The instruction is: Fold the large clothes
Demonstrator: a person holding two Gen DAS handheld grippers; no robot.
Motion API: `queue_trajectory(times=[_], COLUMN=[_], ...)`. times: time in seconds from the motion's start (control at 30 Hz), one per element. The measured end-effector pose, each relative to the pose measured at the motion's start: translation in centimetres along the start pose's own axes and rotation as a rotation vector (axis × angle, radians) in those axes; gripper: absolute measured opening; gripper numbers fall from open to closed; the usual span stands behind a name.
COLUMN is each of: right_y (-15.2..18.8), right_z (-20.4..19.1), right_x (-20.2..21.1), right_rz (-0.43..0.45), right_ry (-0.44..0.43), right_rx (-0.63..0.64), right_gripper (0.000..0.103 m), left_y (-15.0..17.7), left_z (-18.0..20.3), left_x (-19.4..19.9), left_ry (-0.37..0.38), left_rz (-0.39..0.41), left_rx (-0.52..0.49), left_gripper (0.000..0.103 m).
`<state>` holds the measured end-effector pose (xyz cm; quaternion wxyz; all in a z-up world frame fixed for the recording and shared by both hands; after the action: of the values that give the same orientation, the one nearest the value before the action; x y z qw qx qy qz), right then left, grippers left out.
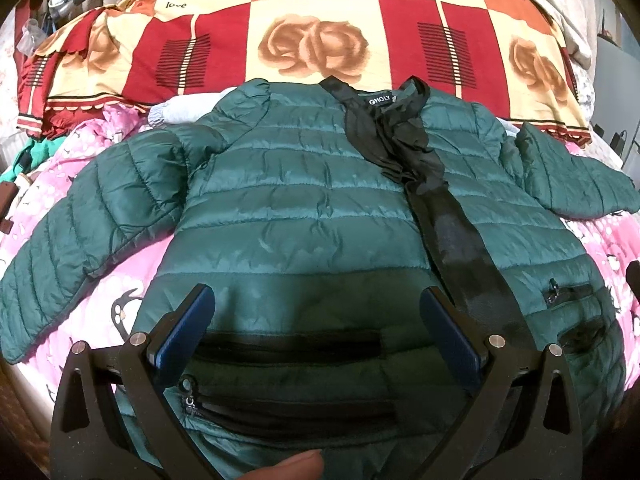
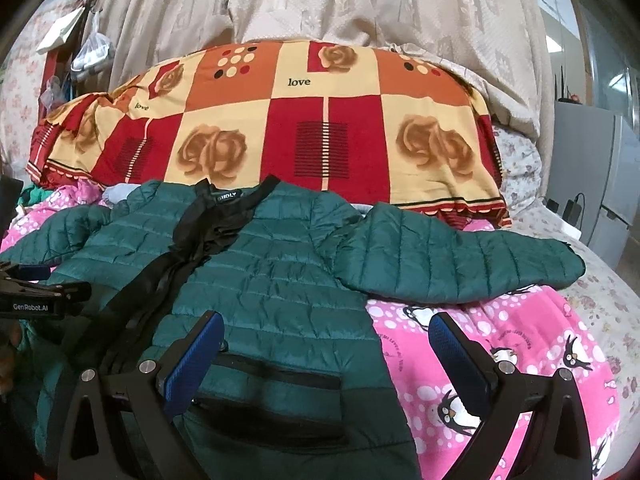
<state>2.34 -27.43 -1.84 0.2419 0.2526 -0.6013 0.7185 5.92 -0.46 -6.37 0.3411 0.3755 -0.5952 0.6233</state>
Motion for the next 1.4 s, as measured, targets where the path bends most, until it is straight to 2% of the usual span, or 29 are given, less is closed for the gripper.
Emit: queue_trajectory(times=[1.4], right_y=[0.02], right_z=[0.24], right_x=[0.00], right_rz=[-0.010], right_ry=[0.033], right_rx=[0.005], right_gripper=[0.102], left_y=[0.43], left_z=[-0.14], left_x=[-0.41], left_ry=[0.000], left_rz=[-0.007], left_rx=[0.007], left_gripper=[0.103])
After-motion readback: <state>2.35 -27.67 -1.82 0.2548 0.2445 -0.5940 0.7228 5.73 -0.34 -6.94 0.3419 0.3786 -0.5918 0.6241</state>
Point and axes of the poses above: each gripper's, at about its wrist camera, not at the fingertips, and x roughly against the way its jaws point, z to its right, y to its underside, the point moved 9 cm from there along -x, roughly the way its jaws point, and after that the axes turned 15 degrees about -z, right-handed, at the moved point
